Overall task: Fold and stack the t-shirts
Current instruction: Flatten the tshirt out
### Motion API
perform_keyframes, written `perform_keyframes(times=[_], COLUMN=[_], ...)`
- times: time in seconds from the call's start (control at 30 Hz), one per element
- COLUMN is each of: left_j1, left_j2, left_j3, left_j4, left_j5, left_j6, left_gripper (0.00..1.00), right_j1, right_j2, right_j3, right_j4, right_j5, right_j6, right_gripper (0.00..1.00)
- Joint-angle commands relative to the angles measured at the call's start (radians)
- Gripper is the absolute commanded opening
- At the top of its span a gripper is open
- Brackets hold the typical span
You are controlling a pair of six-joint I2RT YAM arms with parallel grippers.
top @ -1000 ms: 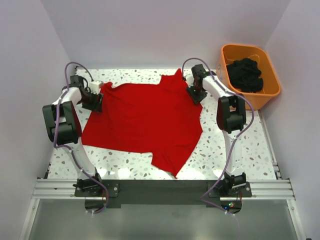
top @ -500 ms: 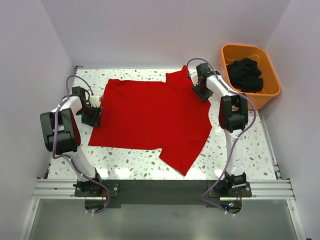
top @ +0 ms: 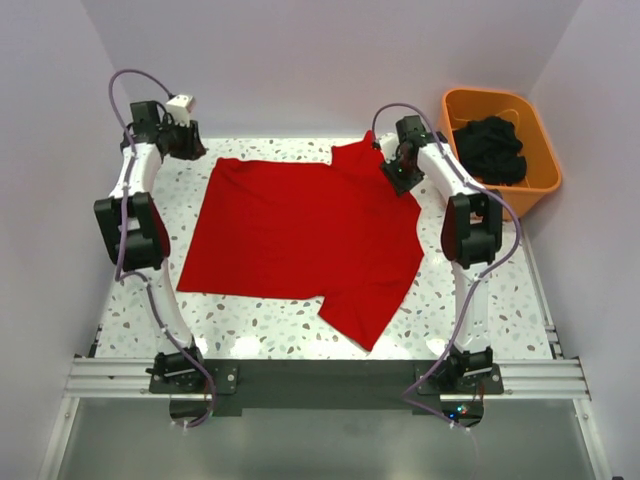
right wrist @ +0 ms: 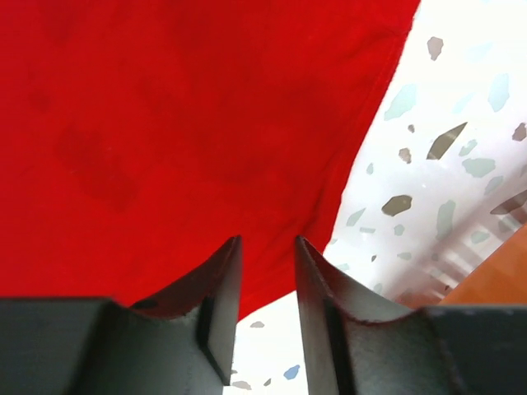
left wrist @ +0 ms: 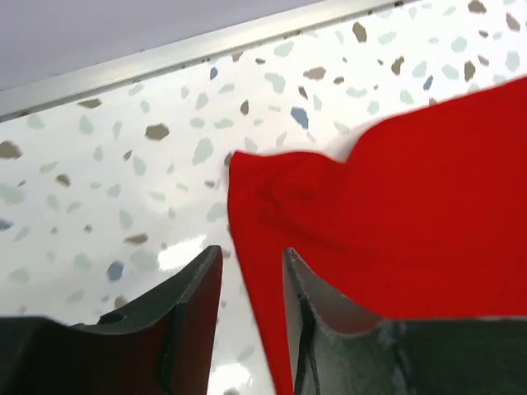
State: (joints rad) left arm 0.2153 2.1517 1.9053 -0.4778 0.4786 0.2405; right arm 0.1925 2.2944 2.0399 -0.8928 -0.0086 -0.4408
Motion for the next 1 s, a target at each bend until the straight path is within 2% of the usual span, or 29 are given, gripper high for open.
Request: perform_keyframes(times=[0.0,0.13,0.23,0.47,0.8,0.87,0.97], left_j1=[-0.022,-0.059,-0.080,-0.088,-0.085,-0.086,-0.068], left_j2=[0.138,0.194,0.237,0.353,0.427,0.427,0.406], left_j3=[0.118,0.127,0.136,0.213,0.299,0.311,0.325], left_j4=[0.116,0.252,0.289,0.277,0.257,0.266,0.287], left_j5=[0.084,0.104,0.092,-0.087,-0.218,-0.273,-0.249], left_j6=[-0.130,-0.179,-0.204,-0.233,-0.216,-0.187,-0.190], left_gripper=[0.40,0.33,0.31,0.25,0.23,0.26,0.41], right_j1=[0.004,0.004,0.002,0.004,0.002,0.002,0.002], right_j2=[-0.081,-0.078,-0.078,-0.056,0.036,0.074,0.092], right_j3=[-0.024,-0.067,-0.095,-0.138,-0.132,-0.104,-0.057], right_j4=[-0.037,-0.047,-0.051,-0.049,0.035,0.040,0.077], right_j5=[-0.042,-0.059,-0.067,-0.056,0.073,0.111,0.147], right_j6=[0.017,0.022,0.024,0.010,-0.041,-0.052,-0.070], right_gripper=[0.33,0.31,0.30,0.29,0.28,0.28,0.29])
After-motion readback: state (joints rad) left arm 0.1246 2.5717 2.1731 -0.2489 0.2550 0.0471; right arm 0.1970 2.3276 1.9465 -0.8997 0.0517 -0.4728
